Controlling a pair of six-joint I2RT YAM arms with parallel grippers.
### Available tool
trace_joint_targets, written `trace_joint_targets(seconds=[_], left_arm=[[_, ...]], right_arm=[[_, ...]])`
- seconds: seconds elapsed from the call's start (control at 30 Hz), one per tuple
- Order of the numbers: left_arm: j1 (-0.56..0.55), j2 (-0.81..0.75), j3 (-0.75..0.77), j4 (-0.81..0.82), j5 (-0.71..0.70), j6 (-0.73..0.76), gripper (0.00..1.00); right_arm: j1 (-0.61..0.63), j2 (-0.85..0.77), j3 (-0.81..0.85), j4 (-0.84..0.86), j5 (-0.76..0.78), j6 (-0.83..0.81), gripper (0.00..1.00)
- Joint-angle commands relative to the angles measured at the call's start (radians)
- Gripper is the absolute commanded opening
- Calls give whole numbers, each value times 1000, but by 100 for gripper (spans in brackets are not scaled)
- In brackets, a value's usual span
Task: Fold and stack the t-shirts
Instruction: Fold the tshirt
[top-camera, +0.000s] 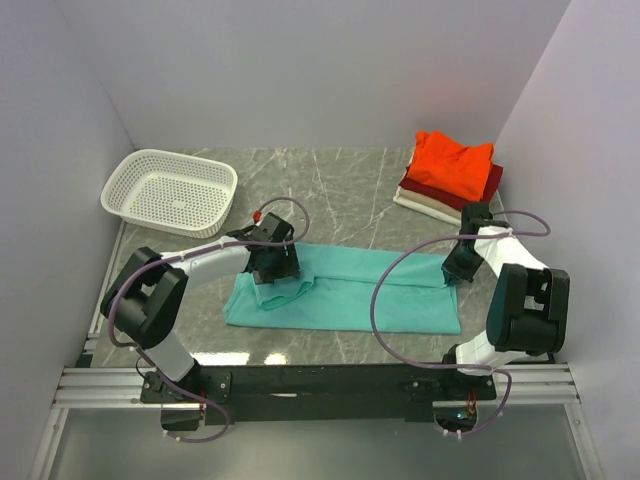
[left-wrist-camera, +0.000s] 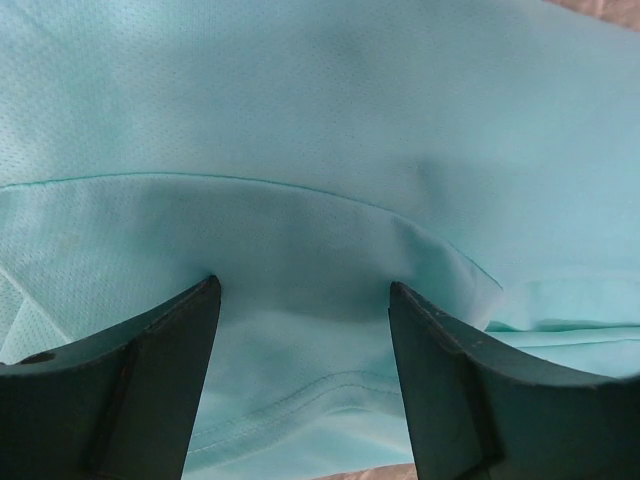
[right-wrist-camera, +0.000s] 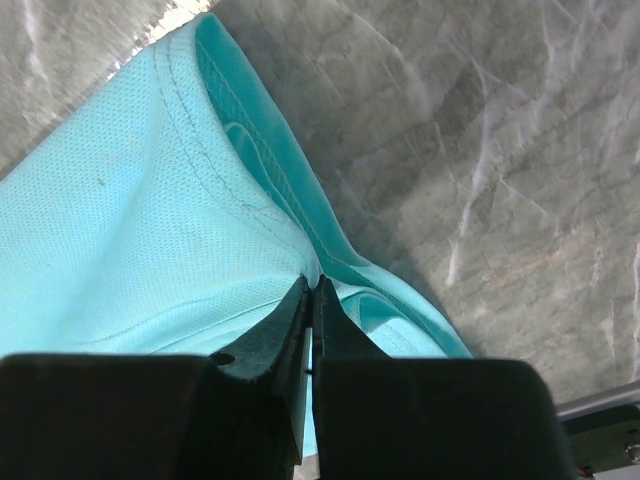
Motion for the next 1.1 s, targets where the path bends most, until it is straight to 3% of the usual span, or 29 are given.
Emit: trace_joint_targets(seconds=[0.0,0.47,0.67,1.07], left_arm=[[3,4,-2,41,-9,3,74],[22,35,-35,73,10,7,75],[26,35,-43,82,19,7,75],[26,-20,44,44,50,18,76]], right_arm=[[-8,-42,-18,-37,30,-1,2],[-8,-109,-8,-112,84,8,3],[-6,-154,-33,-143,81,9,8],[-8,-154,21,-148,38,2,40]])
